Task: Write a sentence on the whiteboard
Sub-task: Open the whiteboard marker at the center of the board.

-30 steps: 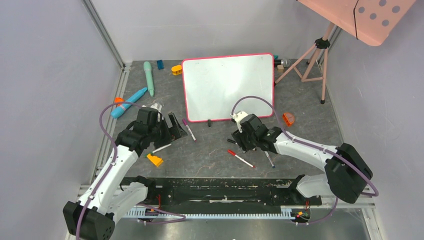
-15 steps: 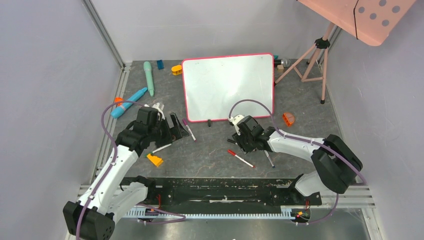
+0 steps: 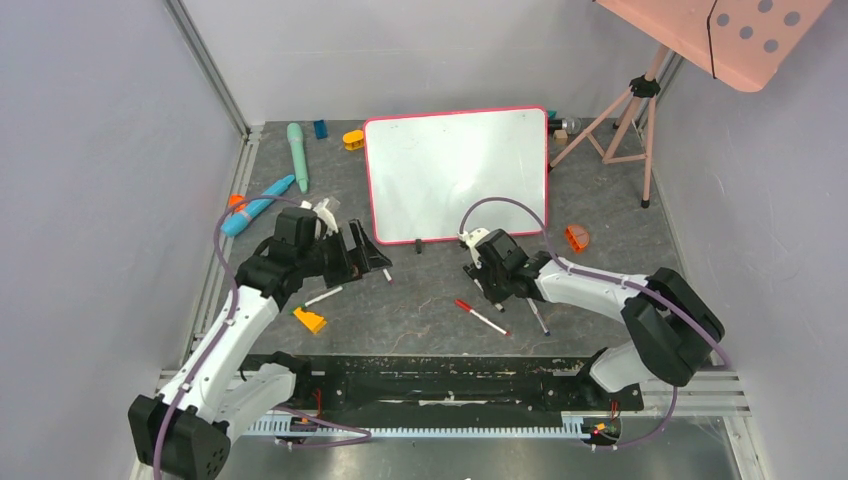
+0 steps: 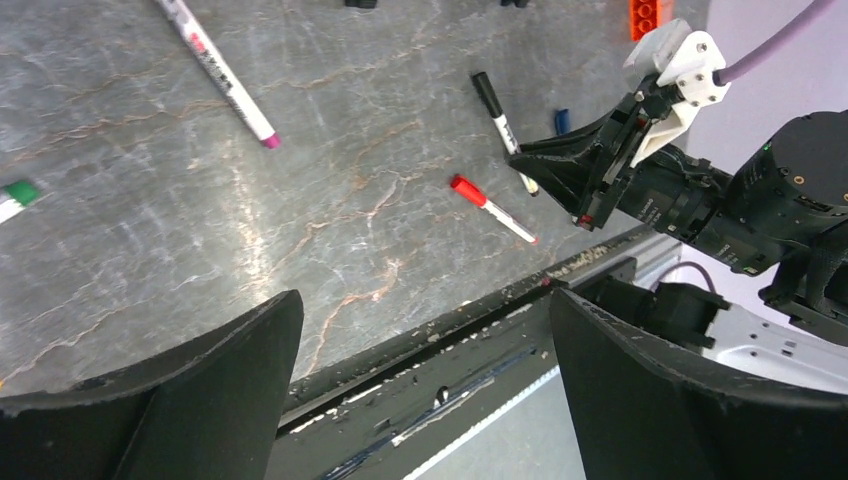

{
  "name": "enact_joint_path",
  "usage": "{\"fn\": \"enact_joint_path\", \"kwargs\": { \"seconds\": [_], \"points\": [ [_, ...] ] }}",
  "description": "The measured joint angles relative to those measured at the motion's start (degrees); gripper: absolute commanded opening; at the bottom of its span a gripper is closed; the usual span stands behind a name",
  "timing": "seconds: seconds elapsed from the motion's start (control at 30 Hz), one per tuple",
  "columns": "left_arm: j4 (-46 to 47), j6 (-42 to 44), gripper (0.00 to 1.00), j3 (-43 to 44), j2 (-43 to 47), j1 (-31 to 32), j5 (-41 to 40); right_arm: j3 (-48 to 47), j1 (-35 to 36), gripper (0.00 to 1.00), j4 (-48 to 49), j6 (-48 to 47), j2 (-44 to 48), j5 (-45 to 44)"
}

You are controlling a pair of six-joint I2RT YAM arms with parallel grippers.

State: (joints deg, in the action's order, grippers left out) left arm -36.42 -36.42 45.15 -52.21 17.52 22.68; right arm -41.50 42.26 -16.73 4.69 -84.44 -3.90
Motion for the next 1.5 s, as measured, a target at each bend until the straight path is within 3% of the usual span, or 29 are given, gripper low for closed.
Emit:
{"fn": "enact_joint_path", "kwargs": {
  "seconds": [0.23,0.4,0.77,1.03,1.2,1.27,1.37,1.43,1.5],
  "points": [
    [6.51,-5.05,0.9,-0.04,-4.39,0.57,6.29,-5.53,-0.07,0.0,-2.51,1.53,6.67,7.63],
    [12.96,-10.38,0.73,-0.04,-6.73,1.38,9.44,-10.64,-0.04,0.0,0.96,6.08,9.9,16.06],
    [20.31,-16.02,0.69,-0.04,-8.28,2.16,10.82,-14.95,4.07,0.0,4.33,13.2,8.81,25.94],
    [21.57,-16.85,0.44,-0.04,-8.41,2.6,10.91,-15.52,5.01,0.0,6.08,15.1,7.5,28.06],
    [21.81,-16.87,0.08,-0.04,-8.41,2.6,10.93,-16.31,5.16,0.0,6.29,15.43,5.92,28.48],
    [21.81,-16.83,0.02,-0.04,-8.41,2.54,10.71,-16.68,5.2,0.0,6.16,15.5,5.7,28.52],
    [22.1,-16.92,0.02,-0.04,-8.41,2.56,10.84,-17.05,5.22,0.15,5.55,15.54,5.68,28.46],
    [22.18,-17.14,0.02,-0.04,-8.41,2.56,10.82,-17.35,5.22,0.6,5.25,15.8,5.62,28.44],
    [22.21,-17.75,0.02,-0.04,-8.44,2.58,10.82,-17.77,5.22,0.83,5.4,16.46,5.62,28.37]
  ]
}}
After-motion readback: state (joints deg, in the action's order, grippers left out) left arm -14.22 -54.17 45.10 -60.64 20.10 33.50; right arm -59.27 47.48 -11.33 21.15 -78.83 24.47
